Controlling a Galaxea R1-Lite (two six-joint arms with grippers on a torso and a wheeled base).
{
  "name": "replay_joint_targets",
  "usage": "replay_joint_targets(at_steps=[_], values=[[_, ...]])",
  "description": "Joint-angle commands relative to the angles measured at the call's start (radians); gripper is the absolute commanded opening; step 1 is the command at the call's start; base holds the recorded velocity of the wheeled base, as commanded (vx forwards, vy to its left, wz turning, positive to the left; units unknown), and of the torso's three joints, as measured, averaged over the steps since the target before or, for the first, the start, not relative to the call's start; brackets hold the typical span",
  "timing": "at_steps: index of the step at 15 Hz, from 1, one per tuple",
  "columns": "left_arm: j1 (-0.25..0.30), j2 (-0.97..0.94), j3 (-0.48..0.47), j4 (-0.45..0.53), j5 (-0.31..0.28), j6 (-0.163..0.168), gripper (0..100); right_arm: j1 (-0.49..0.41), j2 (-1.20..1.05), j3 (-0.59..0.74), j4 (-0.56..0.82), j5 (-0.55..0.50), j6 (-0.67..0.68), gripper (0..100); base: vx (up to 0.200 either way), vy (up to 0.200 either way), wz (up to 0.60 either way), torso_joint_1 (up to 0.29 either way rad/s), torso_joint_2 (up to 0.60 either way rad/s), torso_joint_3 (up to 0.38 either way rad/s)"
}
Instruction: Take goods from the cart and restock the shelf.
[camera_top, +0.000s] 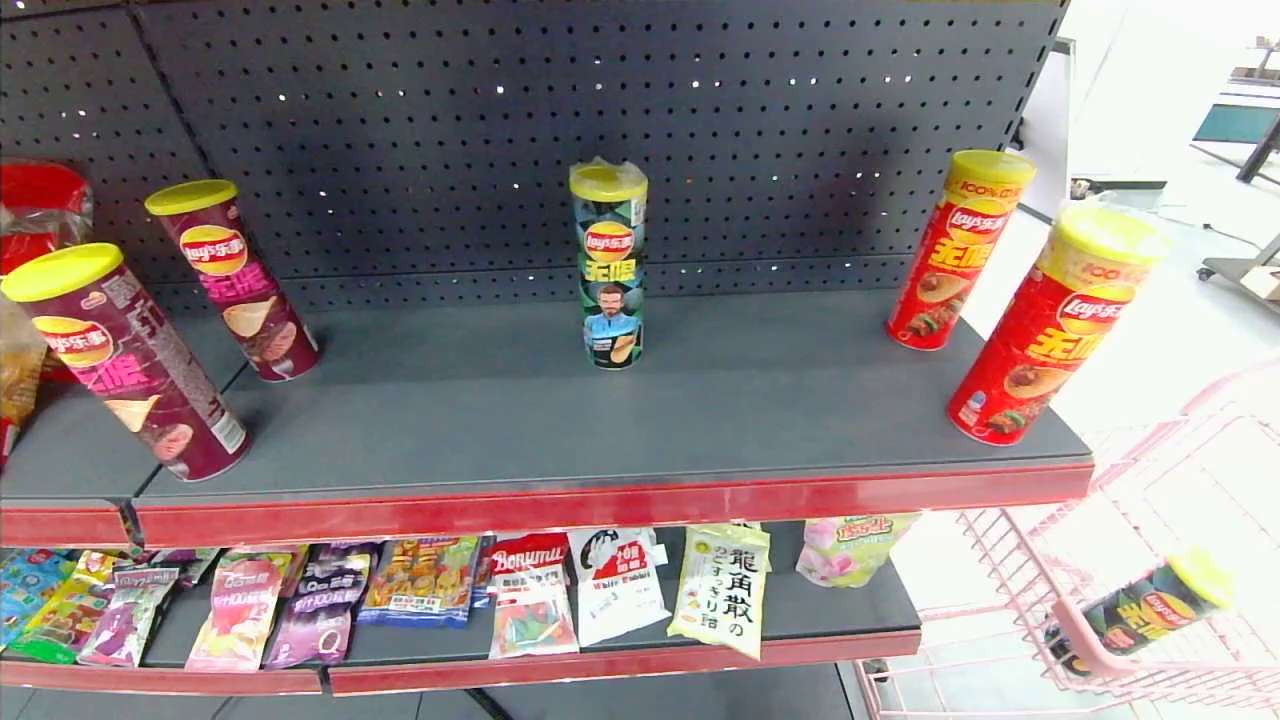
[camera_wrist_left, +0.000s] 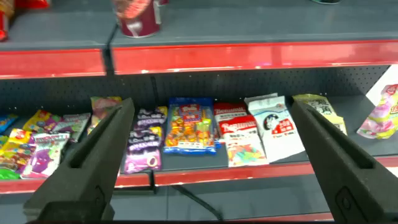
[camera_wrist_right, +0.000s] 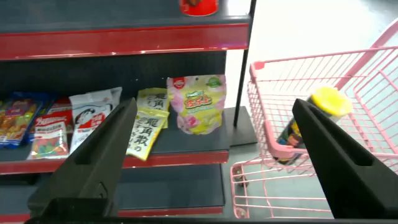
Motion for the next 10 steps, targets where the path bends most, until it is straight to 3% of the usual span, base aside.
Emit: replay_joint_targets(at_steps=[1, 9, 10], values=[[-0.001, 0.001, 0.000, 0.000, 0.000, 0.000, 100, 0.000, 0.000, 0.000, 0.001, 0.000, 0.000, 100, 0.000, -0.200, 0.00, 0.007, 0.00, 0.007], [0.001, 0.001, 0.000, 0.000, 0.000, 0.000, 100, 0.000, 0.000, 0.000, 0.001, 0.000, 0.000, 100, 0.000, -0.200, 0.00, 0.002, 0.00, 0.001], [-0.001, 0.001, 0.000, 0.000, 0.000, 0.000, 100, 0.000, 0.000, 0.000, 0.001, 0.000, 0.000, 100, 0.000, 0.000, 0.00, 0.000, 0.00, 0.000]])
